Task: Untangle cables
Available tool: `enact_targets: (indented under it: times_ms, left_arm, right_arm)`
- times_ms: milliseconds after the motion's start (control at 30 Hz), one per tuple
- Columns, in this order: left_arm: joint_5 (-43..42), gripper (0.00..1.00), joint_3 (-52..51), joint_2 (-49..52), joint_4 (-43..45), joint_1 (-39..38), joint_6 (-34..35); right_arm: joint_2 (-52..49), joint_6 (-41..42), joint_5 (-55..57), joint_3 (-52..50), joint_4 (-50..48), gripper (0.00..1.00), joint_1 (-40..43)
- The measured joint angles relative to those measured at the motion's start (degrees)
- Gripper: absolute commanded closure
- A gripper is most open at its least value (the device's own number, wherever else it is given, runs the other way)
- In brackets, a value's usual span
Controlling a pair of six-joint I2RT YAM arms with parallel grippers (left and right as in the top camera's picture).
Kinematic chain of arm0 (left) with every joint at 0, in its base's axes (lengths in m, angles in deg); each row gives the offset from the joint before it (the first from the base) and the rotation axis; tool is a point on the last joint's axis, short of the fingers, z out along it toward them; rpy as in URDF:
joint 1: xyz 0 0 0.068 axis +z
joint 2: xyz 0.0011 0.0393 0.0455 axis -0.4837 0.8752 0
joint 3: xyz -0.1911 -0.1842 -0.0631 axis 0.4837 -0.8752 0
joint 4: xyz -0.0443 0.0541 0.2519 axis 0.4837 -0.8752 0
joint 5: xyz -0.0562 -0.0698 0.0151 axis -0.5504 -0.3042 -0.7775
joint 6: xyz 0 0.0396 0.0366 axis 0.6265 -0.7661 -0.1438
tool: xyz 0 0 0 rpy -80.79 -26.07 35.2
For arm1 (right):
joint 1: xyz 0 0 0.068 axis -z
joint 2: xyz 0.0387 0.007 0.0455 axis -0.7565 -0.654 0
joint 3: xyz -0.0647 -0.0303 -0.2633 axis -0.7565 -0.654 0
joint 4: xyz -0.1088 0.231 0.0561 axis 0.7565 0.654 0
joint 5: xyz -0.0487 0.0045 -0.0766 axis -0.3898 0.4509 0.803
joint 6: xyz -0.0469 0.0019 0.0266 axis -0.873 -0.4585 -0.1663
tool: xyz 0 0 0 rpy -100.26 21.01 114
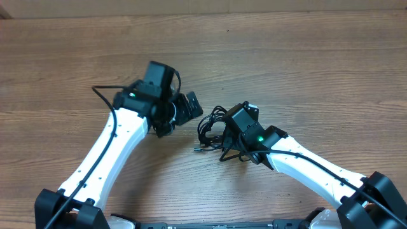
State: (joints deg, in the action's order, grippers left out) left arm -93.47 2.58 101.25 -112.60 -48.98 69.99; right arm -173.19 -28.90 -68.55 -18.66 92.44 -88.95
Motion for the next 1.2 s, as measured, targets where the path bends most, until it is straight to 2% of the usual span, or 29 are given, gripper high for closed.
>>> enact_targets:
  times_ms: [133, 233, 600, 633, 733, 867, 967, 1067, 1200]
  left_arm:
    - [3.6, 0.00, -3.0, 0.0, -0.2, -0.6, -0.1]
    - [6.4, 0.00, -4.5, 0.0, -0.1, -0.6, 0.1]
    - [11.0, 0.00, -5.4, 0.0, 0.1, -0.6, 0.5]
    - [11.0, 0.02, -5.4, 0.0, 0.1, -0.6, 0.5]
    - [11.3, 0.21, -5.6, 0.0, 1.9, -0.6, 1.9]
    - [11.4, 0.36, -6.5, 0.0, 6.7, -0.6, 3.1]
    - [11.5, 0.40, -7.0, 0.0, 9.2, -0.8, 3.5]
    - [11.6, 0.36, -7.1, 0.6, 11.9, -2.1, 3.6]
    - [11.6, 0.38, -7.1, 3.6, 15.9, -5.1, 4.5]
  right_arm:
    - [0.0, 0.3, -1.4, 0.0, 0.1, 0.44, 0.0]
    - [0.0, -0.3, -2.7, 0.4, 1.3, 0.37, 0.0]
    - [4.0, -0.5, -3.8, 8.1, 12.3, 0.30, 0.0]
    - [5.0, -0.5, -3.8, 8.4, 13.2, 0.29, 0.0]
    - [7.8, -0.5, -3.9, 8.5, 14.6, 0.28, 0.0]
    - [12.7, -0.7, -3.9, 8.5, 15.8, 0.24, 0.0]
    - [16.9, -1.1, -3.7, 8.5, 17.2, 0.23, 0.0]
    - [21.2, -1.3, -3.5, 8.5, 18.9, 0.24, 0.0]
    - [24.7, -1.5, -3.3, 8.6, 20.4, 0.23, 0.0]
